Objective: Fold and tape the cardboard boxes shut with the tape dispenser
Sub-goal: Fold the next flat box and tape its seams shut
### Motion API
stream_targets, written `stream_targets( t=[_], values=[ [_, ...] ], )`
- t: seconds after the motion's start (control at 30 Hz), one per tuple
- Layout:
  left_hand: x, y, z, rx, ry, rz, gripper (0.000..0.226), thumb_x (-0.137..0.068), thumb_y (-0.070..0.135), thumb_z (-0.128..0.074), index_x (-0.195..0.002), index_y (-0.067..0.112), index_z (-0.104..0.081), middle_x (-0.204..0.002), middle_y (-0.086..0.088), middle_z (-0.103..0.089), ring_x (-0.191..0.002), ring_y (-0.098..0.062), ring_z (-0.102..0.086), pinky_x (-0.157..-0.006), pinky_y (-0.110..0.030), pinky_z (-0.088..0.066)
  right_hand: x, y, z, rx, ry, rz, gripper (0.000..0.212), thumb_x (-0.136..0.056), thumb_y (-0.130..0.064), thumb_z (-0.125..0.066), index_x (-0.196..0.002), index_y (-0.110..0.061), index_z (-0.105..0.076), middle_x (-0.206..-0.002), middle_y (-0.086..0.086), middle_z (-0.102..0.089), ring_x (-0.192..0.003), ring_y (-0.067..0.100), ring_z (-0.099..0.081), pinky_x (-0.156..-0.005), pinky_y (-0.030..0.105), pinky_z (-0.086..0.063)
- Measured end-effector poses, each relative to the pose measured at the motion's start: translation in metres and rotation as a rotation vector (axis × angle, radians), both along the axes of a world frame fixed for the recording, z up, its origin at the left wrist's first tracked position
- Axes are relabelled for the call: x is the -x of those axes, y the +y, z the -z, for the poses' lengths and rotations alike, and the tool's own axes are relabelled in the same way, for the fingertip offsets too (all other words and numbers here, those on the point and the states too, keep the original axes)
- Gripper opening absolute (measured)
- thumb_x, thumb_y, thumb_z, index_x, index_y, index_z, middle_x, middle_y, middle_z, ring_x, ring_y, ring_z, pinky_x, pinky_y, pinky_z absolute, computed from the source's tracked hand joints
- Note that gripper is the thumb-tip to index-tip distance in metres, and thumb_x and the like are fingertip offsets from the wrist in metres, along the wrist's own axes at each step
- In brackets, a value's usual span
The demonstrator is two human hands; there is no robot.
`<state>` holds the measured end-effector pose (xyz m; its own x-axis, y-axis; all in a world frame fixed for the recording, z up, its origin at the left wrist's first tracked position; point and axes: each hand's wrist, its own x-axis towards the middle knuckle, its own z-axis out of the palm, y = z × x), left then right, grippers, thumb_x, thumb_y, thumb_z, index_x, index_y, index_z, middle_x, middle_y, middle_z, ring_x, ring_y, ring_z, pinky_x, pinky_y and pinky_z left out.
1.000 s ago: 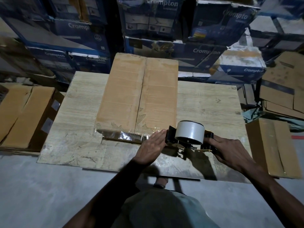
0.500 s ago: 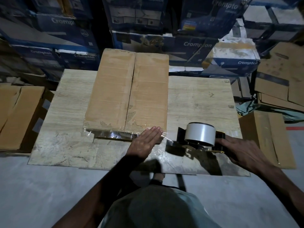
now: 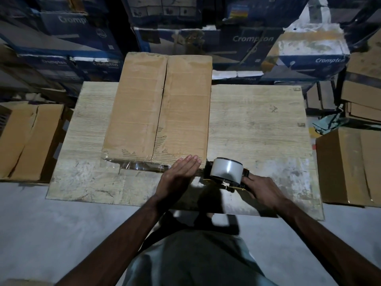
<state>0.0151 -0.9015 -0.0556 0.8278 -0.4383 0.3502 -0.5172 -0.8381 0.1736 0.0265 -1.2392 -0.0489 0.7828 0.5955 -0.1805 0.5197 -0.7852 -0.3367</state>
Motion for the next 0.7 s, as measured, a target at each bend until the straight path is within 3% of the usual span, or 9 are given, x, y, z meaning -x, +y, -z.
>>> stream_targets(
  t=[0.13,0.3,0.43,0.53,0.63,0.7],
  values=[
    [0.003,0.001,-0.001,0.065,0.0,-0.002,0.064,-0.084,-0.017,-0.066,-0.143,0.007,-0.061,-0.15,-0.006,-0.058,-0.14,-0.022,-0.053,-0.123,-0.035,-0.034,0.009,0.006,0.012,-0.043,0.053,0.014,0.035,-0.096,-0.024,-0.066,-0.126,-0.034,-0.052,-0.098,0.001,-0.066,-0.064,0.02,-0.061,-0.05,0.03,-0.042],
    [0.004,0.001,0.01,-0.054,0.05,-0.017,0.064,-0.093,-0.008,-0.044,-0.153,0.013,-0.049,-0.155,-0.001,-0.05,-0.147,-0.017,-0.041,-0.129,-0.03,-0.017,0.01,0.012,0.013,-0.101,0.108,0.037,0.029,-0.099,-0.03,-0.061,-0.126,-0.03,-0.052,-0.085,0.0,-0.064,-0.06,0.023,-0.059,-0.052,0.034,-0.042],
    [0.006,-0.002,0.011,0.043,0.083,-0.047,0.058,-0.096,-0.007,-0.04,-0.148,0.014,-0.055,-0.154,0.001,-0.053,-0.151,-0.011,-0.035,-0.127,-0.03,-0.021,0.012,0.012,0.008,-0.146,0.293,0.105,0.023,-0.097,-0.034,-0.053,-0.119,-0.039,-0.047,-0.08,-0.014,-0.064,-0.06,0.012,-0.051,-0.056,0.035,-0.041],
    [0.003,-0.001,-0.001,0.141,0.077,-0.045,0.045,-0.102,-0.004,-0.044,-0.138,0.011,-0.066,-0.147,0.0,-0.06,-0.142,-0.014,-0.05,-0.123,-0.03,-0.032,0.038,0.006,0.007,-0.285,0.429,0.259,0.031,-0.097,-0.022,-0.061,-0.122,-0.035,-0.049,-0.06,-0.02,-0.058,-0.05,0.006,-0.051,-0.048,0.021,-0.032],
    [0.003,-0.007,-0.004,0.063,0.033,-0.057,0.042,-0.105,0.001,-0.039,-0.134,0.007,-0.069,-0.142,-0.007,-0.064,-0.133,-0.023,-0.06,-0.115,-0.038,-0.045,0.068,0.004,0.01,-0.51,0.627,0.557,0.039,-0.099,-0.009,-0.063,-0.127,-0.032,-0.049,-0.055,0.004,-0.057,-0.038,0.012,-0.047,-0.044,0.024,-0.036],
    [0.001,-0.006,0.004,-0.002,0.01,-0.034,0.04,-0.108,0.008,-0.038,-0.136,0.007,-0.066,-0.143,-0.011,-0.063,-0.131,-0.027,-0.062,-0.116,-0.038,-0.039,0.075,0.011,0.018,-0.673,0.68,0.849,0.041,-0.099,-0.001,-0.061,-0.123,-0.032,-0.051,-0.066,0.017,-0.061,-0.042,0.027,-0.049,-0.044,0.031,-0.039]
  ],
)
